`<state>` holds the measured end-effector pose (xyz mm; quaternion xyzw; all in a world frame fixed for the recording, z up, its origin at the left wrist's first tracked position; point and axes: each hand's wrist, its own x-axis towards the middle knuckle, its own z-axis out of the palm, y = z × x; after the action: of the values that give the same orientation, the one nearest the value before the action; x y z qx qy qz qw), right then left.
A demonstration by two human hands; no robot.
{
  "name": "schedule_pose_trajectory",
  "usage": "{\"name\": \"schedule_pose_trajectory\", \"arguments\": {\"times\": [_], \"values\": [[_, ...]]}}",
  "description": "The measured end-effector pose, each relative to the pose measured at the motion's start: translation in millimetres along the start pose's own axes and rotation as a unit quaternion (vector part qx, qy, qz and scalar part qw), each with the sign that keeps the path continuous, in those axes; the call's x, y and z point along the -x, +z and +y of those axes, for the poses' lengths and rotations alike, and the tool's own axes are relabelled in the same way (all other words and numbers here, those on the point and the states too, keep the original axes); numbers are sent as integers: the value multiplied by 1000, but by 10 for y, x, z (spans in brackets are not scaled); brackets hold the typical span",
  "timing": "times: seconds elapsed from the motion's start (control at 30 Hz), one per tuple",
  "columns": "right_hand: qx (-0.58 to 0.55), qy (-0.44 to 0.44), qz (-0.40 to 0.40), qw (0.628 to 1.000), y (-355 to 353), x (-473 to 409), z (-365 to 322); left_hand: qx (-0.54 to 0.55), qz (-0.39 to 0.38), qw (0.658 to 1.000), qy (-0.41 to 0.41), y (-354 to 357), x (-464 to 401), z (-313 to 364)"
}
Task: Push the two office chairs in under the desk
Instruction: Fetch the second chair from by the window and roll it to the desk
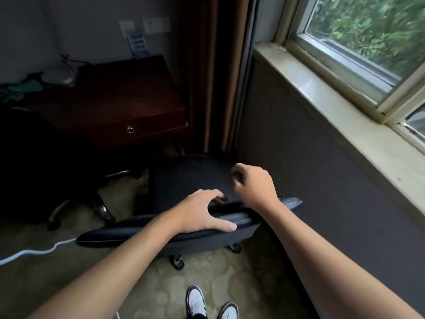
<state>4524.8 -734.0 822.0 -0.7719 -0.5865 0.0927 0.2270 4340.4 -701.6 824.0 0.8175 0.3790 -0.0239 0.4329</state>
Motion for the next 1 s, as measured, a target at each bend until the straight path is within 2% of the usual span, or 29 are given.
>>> {"name": "schedule_pose_trajectory", "arguments": {"times": [0.17,0.4,0.63,0.8,1.0], "values": [[39,-19,-73,996,-61,49,88,39,0,999,-34,137,41,137],[21,-75,-42,996,-300,128,240,40,45,996,-62,281,7,347],[58,-86,-157,982,-506,175,747,65,139,980,-130,518,-201,742],[102,-144,-172,969,-674,97,1058,70,151,970,-177,749,-336,1108],[61,-194,-154,967,-759,-124,1293,72,202,958,-191,866,-516,1345]]}}
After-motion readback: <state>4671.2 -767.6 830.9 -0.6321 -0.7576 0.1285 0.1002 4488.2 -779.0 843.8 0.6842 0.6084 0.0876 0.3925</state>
